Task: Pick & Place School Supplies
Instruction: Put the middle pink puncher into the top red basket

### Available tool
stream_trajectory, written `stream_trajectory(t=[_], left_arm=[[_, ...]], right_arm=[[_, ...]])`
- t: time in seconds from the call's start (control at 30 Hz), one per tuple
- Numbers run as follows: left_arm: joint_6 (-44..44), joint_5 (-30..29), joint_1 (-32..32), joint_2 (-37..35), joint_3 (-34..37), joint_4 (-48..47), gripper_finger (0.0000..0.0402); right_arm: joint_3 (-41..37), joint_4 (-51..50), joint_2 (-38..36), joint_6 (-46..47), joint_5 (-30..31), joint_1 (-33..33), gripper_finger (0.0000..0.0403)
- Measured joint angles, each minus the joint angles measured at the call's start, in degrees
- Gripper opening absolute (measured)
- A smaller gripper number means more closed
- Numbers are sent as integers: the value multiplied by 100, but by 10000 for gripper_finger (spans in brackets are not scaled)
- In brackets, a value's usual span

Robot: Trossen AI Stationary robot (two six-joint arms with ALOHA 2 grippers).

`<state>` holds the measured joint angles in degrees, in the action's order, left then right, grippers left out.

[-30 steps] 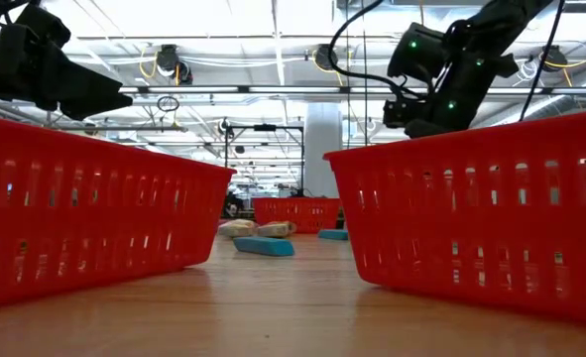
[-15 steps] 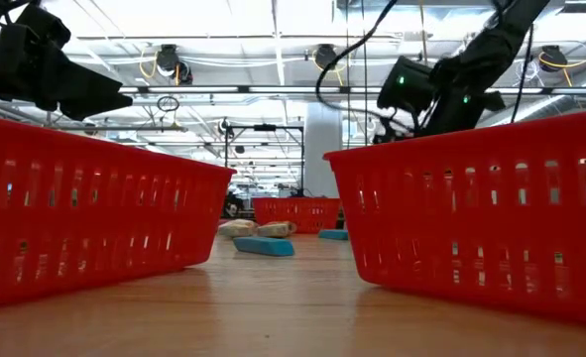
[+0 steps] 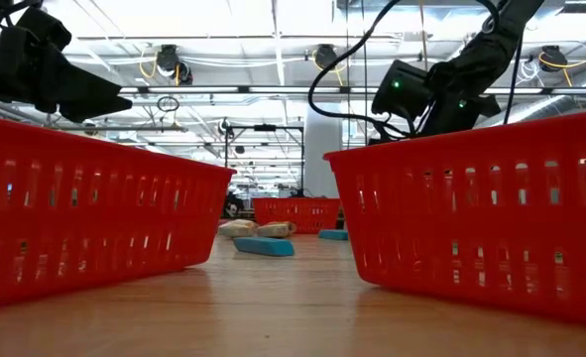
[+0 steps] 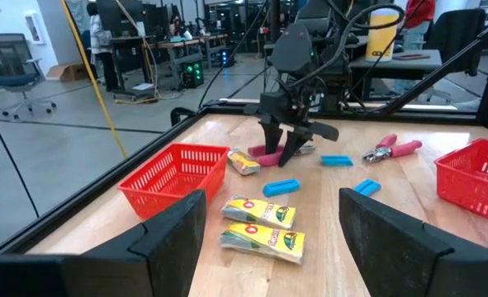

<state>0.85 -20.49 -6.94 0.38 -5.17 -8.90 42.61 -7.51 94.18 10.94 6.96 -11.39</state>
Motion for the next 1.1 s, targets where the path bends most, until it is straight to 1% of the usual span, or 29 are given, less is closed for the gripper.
stream_trajectory(t=[0.03,0.07,0.3,0.53,0.6,0.7,0.8,0.87,0.93,0.97,1.1], left_arm=[[-3,0,0,-1,0,0,273],[-3,0,0,-1,0,1,273],[-23,0,0,0,0,-1,273],[-58,-1,0,0,0,-44,273],[-60,-1,0,0,0,-45,273],[-92,0,0,0,0,-49,273],[-97,-1,0,-2,0,-55,273],[-97,0,0,0,0,-84,273],[-105,0,0,0,0,-86,273],[-105,1,0,0,0,-89,273],[-105,0,0,0,0,-84,273]], right_arm=[[0,-3,2,-45,3,50,60],[0,-20,3,-106,8,109,37],[-9,94,-32,119,121,750,35],[-35,636,-511,208,117,1499,35],[2,807,-722,155,317,1621,35],[0,993,-1014,-167,723,1768,35],[0,1165,-1314,-468,891,1721,35],[9,1530,-1413,-806,1062,1582,35],[1,1905,-1485,-1197,1064,1393,35],[1,2213,-1489,-1366,994,1271,35],[11,3179,-1444,-1705,276,569,35]])
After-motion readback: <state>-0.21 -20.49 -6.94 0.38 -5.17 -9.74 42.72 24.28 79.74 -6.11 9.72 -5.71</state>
